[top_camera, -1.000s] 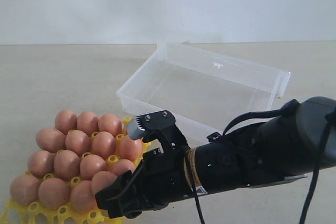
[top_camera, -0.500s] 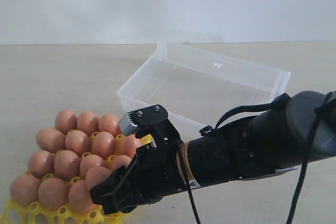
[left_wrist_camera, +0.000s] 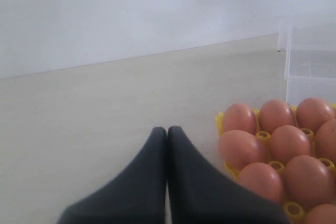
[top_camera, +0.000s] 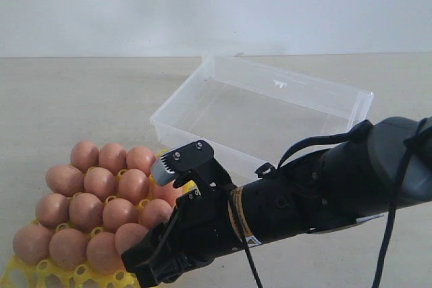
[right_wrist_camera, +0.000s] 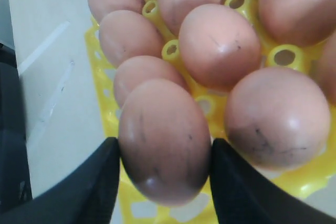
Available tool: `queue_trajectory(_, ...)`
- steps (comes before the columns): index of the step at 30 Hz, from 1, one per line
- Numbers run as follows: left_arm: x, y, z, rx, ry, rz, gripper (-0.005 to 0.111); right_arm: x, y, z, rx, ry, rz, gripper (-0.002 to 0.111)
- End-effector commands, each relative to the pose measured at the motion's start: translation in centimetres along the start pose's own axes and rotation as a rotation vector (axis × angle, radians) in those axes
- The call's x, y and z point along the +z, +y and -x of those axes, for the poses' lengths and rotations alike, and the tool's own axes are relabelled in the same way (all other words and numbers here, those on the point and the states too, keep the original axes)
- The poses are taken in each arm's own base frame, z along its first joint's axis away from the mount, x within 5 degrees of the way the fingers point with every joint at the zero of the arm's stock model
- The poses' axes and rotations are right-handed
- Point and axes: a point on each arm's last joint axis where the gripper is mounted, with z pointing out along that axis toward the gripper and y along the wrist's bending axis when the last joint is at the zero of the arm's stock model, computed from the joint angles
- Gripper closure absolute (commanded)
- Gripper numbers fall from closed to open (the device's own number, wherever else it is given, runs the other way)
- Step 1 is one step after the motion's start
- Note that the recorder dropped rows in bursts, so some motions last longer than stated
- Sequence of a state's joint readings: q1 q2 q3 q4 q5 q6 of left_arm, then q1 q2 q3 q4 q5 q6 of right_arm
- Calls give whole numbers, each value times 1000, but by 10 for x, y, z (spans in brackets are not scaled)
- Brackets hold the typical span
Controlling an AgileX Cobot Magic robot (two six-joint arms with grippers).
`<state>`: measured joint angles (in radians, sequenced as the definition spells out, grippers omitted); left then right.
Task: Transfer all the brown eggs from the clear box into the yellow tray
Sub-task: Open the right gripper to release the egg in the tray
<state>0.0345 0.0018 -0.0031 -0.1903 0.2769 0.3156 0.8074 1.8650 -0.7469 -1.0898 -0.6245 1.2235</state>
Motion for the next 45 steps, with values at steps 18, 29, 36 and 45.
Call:
queue_trajectory(18, 0, 0, 0, 1, -11, -5, 111, 1, 2, -2, -39, 23, 18, 57)
queue_trajectory(29, 0, 0, 0, 1, -11, -5, 111, 0, -2, -3, -54, 40, -30, 57)
queue_trajectory(36, 0, 0, 0, 1, -11, -5, 111, -1, -1, -2, -57, 36, -28, 57)
queue_trajectory(45, 0, 0, 1, 1, -15, -4, 111, -13, 4, 9, -93, 3, -73, 57)
